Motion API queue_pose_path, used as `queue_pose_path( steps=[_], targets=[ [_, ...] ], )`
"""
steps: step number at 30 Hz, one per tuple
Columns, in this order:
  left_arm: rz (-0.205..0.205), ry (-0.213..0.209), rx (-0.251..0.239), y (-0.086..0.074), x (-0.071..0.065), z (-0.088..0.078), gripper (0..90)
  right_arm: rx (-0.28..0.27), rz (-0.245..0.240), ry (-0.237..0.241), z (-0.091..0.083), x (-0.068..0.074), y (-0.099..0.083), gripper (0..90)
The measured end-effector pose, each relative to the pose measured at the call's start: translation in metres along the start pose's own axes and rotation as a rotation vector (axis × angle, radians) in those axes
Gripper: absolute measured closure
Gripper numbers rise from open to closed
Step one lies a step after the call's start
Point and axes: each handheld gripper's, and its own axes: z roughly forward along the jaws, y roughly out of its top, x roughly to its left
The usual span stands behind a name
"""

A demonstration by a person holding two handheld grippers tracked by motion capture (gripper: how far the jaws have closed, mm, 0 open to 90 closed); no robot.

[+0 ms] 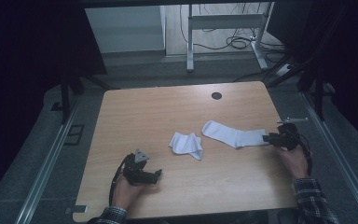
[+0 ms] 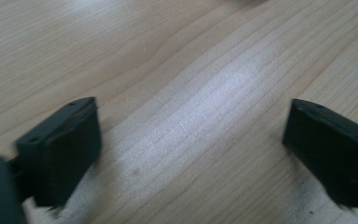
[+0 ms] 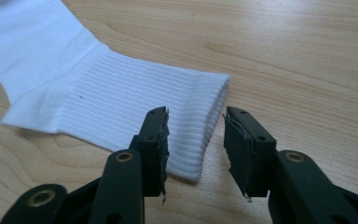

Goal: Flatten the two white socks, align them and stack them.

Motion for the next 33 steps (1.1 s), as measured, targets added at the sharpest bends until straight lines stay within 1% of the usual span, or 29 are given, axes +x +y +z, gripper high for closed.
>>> queue_pose_path(
  steps=[1,3,4,5,6,7,8,9,10,11,12,13,15,16,17,18,20,21,22,23,25,27,28,29,31,32,33],
  targets=[
    [0.007,0.000,0.009,0.002,0.000,0.000,15.6,-0.004,-0.005,-0.005,-0.001,0.000,0.000,57.9],
    [0.007,-0.002,0.017,0.005,0.000,0.001,19.7,-0.005,-0.007,-0.007,-0.001,0.000,0.000,57.4],
    [0.010,-0.006,0.018,0.008,0.000,0.001,19.7,-0.007,-0.009,-0.006,-0.001,-0.001,0.000,57.1],
    [0.007,-0.019,0.001,0.015,-0.001,0.003,25.2,-0.005,-0.012,0.000,-0.001,-0.002,-0.001,56.9],
    [0.007,-0.019,0.001,0.015,-0.001,0.003,28.6,-0.005,-0.018,0.005,-0.001,-0.003,-0.002,56.8],
    [0.005,-0.026,-0.007,0.019,-0.001,0.003,28.6,-0.005,-0.018,0.005,-0.001,-0.003,-0.002,56.8],
    [0.007,-0.042,-0.036,0.032,-0.003,0.006,32.3,0.001,-0.032,0.001,0.000,-0.004,-0.003,56.8],
    [0.007,-0.042,-0.036,0.032,-0.003,0.006,35.1,0.001,-0.032,0.001,0.000,-0.004,-0.003,56.8],
    [0.009,-0.060,-0.060,0.047,-0.007,0.011,36.8,-0.001,-0.035,0.003,-0.001,-0.004,-0.003,56.7],
    [0.009,-0.060,-0.060,0.047,-0.007,0.011,37.8,-0.001,-0.035,0.003,-0.001,-0.004,-0.003,56.7],
    [0.022,-0.064,-0.068,0.055,-0.009,0.014,37.8,-0.004,-0.033,0.007,-0.002,-0.005,-0.003,56.7],
    [0.038,-0.075,-0.076,0.071,-0.016,0.021,41.9,-0.015,-0.031,0.010,-0.002,-0.004,-0.003,56.7],
    [0.058,-0.079,-0.079,0.086,-0.021,0.028,44.6,-0.019,-0.032,0.008,-0.004,-0.004,-0.003,57.1],
    [0.075,-0.078,-0.080,0.096,-0.026,0.032,46.8,-0.022,-0.031,0.008,-0.004,-0.005,-0.003,57.9],
    [0.075,-0.078,-0.080,0.096,-0.026,0.032,48.7,-0.022,-0.031,0.008,-0.004,-0.005,-0.003,57.9],
    [0.087,-0.080,-0.085,0.111,-0.032,0.040,50.1,-0.032,-0.026,0.010,-0.006,-0.005,-0.003,59.7],
    [0.093,-0.088,-0.092,0.124,-0.037,0.049,52.8,-0.035,-0.022,0.011,-0.007,-0.006,-0.003,61.1],
    [0.093,-0.088,-0.092,0.124,-0.037,0.049,54.1,-0.035,-0.022,0.011,-0.007,-0.006,-0.003,61.1],
    [0.095,-0.089,-0.092,0.131,-0.039,0.053,54.1,-0.036,-0.019,0.015,-0.007,-0.006,-0.003,62.2],
    [0.091,-0.099,-0.095,0.141,-0.042,0.062,57.2,-0.033,-0.019,0.016,-0.008,-0.006,-0.003,63.8],
    [0.089,-0.107,-0.095,0.151,-0.044,0.072,60.0,-0.033,-0.022,0.017,-0.007,-0.006,-0.002,65.0],
    [0.081,-0.118,-0.093,0.159,-0.046,0.082,62.3,-0.026,-0.029,0.016,-0.007,-0.005,-0.002,67.0],
    [0.081,-0.118,-0.093,0.159,-0.046,0.082,63.6,-0.026,-0.029,0.016,-0.007,-0.005,-0.002,67.0],
    [0.082,-0.118,-0.086,0.167,-0.049,0.091,64.3,-0.028,-0.035,0.006,-0.007,-0.004,-0.002,68.9],
    [0.081,-0.118,-0.082,0.170,-0.050,0.094,65.7,-0.031,-0.042,-0.003,-0.007,-0.004,-0.002,70.2],
    [0.088,-0.120,-0.069,0.177,-0.052,0.103,66.5,-0.034,-0.041,-0.010,-0.008,-0.004,-0.002,71.0],
    [0.092,-0.118,-0.063,0.180,-0.053,0.107,67.0,-0.038,-0.042,-0.018,-0.008,-0.004,-0.002,71.6]
  ],
)
